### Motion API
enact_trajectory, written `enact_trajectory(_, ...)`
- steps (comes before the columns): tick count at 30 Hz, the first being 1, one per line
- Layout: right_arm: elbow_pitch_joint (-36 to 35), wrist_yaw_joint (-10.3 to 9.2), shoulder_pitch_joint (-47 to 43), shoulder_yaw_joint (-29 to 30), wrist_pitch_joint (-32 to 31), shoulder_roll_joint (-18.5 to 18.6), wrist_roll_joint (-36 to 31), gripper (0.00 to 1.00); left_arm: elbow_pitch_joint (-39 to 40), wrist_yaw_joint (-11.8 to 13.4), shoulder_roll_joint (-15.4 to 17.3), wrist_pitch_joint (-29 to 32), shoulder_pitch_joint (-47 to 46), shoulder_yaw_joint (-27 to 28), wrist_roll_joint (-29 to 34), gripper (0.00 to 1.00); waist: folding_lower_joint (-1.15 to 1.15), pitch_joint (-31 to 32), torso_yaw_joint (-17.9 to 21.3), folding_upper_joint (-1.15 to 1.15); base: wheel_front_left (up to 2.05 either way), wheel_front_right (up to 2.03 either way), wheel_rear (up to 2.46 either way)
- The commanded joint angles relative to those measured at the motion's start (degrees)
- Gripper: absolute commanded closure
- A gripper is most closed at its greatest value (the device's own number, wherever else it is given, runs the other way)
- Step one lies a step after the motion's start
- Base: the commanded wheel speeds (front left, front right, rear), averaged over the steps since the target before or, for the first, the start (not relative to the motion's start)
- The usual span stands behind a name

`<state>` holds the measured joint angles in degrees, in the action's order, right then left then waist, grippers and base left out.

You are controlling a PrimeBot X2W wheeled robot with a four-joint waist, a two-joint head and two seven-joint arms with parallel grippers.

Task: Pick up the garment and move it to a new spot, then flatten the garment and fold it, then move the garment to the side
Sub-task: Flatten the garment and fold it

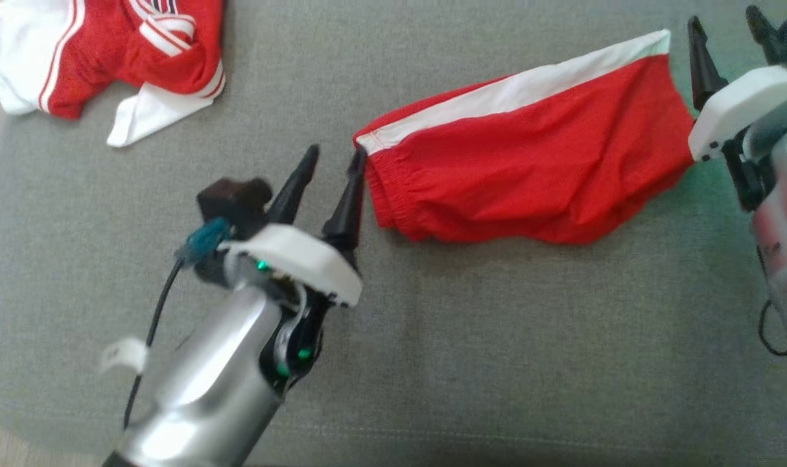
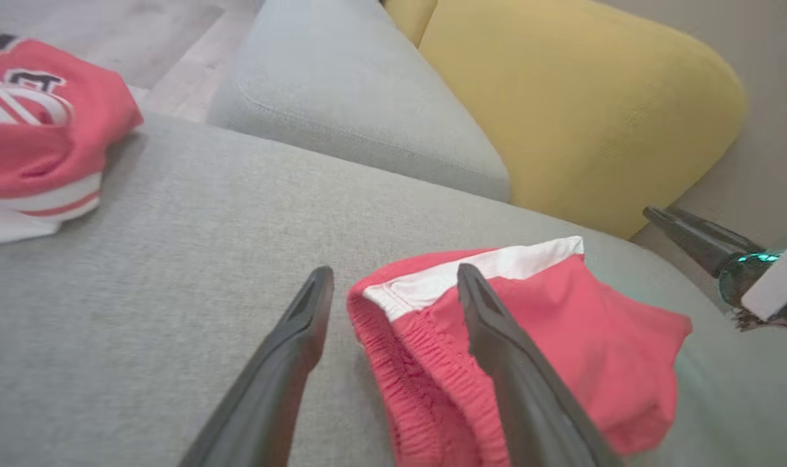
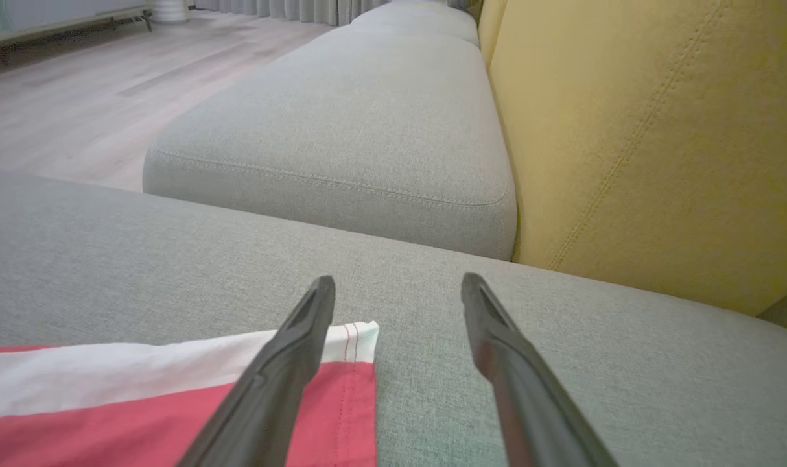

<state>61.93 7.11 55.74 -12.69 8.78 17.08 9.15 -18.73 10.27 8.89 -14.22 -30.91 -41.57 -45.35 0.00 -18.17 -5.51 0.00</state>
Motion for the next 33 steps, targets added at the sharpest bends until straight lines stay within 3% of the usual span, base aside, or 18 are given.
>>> enact_trajectory(1,-1.4,0.37,-0.9,-1.1,0.9,0.4,1.3,0.0,3.5,0.9,1.8,-0.7,0.7,3.1,1.8,0.0,0.0,1.5,0.4,0.0,0.0,0.0,0.0)
enact_trajectory(6,-1.4,0.37,-4.3,-2.5,-1.9,-0.1,6.4,0.0,8.9,3.0,3.8,-0.8,6.9,6.1,7.4,0.0,0.0,3.9,1.5,0.0,0.0,0.0,0.0)
enact_trajectory(14,-2.4,0.37,-6.6,-7.0,-13.2,0.3,14.3,0.0,12.9,4.4,4.3,-0.8,14.4,10.0,10.8,0.0,0.0,3.8,2.1,0.0,0.0,0.0,0.0)
enact_trajectory(28,-5.8,0.37,-6.9,-13.8,-29.5,3.1,25.7,0.0,13.9,3.4,2.6,-0.8,15.6,12.4,13.4,0.0,0.0,1.6,-0.1,0.0,0.0,0.0,0.0)
enact_trajectory(29,-6.4,0.37,-7.3,-14.2,-30.5,3.1,26.8,0.07,13.8,3.3,2.5,-0.8,15.7,12.6,13.5,0.0,0.0,1.6,-0.1,0.0,0.0,0.0,0.0)
enact_trajectory(31,-7.9,0.37,-8.1,-15.2,-31.9,3.4,28.9,0.52,13.7,3.1,2.3,-0.8,15.8,12.9,13.7,0.0,0.0,1.6,-0.1,0.0,0.0,0.0,0.0)
enact_trajectory(33,-9.3,0.37,-8.9,-16.1,-32.6,3.9,30.5,0.73,13.6,3.0,2.2,-0.8,15.9,13.2,13.9,0.0,0.0,1.7,0.2,0.0,0.0,0.0,0.0)
